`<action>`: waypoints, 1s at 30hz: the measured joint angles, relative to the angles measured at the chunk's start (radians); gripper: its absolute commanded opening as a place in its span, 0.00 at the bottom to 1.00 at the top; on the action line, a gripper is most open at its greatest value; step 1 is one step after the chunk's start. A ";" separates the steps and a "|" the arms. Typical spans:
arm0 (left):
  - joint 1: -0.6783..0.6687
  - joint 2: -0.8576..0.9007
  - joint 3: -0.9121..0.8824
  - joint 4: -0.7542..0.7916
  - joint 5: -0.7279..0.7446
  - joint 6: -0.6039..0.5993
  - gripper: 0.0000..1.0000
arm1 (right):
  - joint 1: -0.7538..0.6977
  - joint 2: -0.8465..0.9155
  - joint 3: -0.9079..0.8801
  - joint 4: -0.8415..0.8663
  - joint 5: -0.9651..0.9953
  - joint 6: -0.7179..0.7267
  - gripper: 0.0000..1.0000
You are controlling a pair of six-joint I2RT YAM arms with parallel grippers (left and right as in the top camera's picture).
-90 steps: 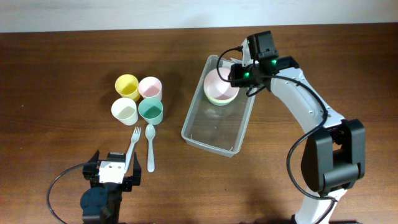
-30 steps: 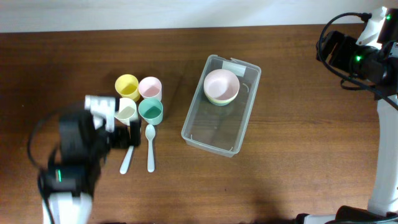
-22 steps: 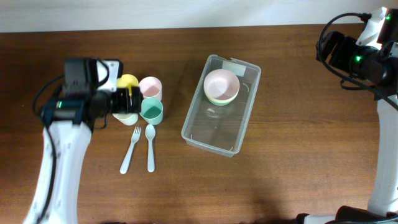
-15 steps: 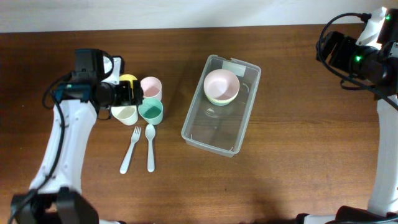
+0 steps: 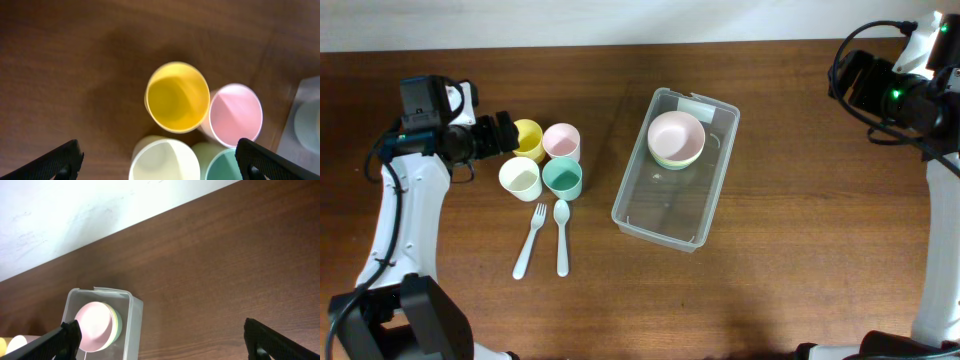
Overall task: Pack container
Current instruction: 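Move the left gripper to the white cup and grasp its rim, then carry the white cup into the container's near end and release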
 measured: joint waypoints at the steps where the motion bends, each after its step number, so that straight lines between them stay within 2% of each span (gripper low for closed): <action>1: 0.002 0.000 0.000 0.008 0.000 0.000 0.99 | 0.000 0.000 0.000 0.000 0.000 0.000 0.99; 4: 0.003 0.000 0.000 -0.001 0.005 0.000 0.98 | 0.000 0.000 0.000 0.000 0.000 0.000 0.99; 7: 0.002 0.000 0.000 -0.039 0.030 -0.001 0.89 | 0.000 0.000 0.000 0.000 0.000 0.000 0.99; 12: 0.002 0.000 0.000 -0.091 0.026 -0.002 0.89 | 0.000 0.000 0.000 0.000 0.000 0.000 0.99; 18: 0.002 0.008 0.000 -0.109 -0.053 0.001 0.89 | 0.000 0.000 0.000 0.000 0.000 0.000 0.99; 20: 0.002 0.034 0.002 -0.110 -0.064 0.001 0.75 | 0.000 0.000 0.000 0.000 0.000 0.000 0.99; 23: 0.002 0.101 0.005 -0.109 -0.064 0.013 0.65 | 0.000 0.000 0.000 0.000 0.000 0.000 0.99; 27: 0.002 0.203 0.005 -0.108 -0.035 0.042 0.45 | 0.000 0.000 0.000 0.000 0.000 0.000 0.99; 30: 0.002 0.251 0.005 -0.108 -0.018 0.053 0.42 | 0.000 0.000 0.000 0.000 0.000 -0.001 0.99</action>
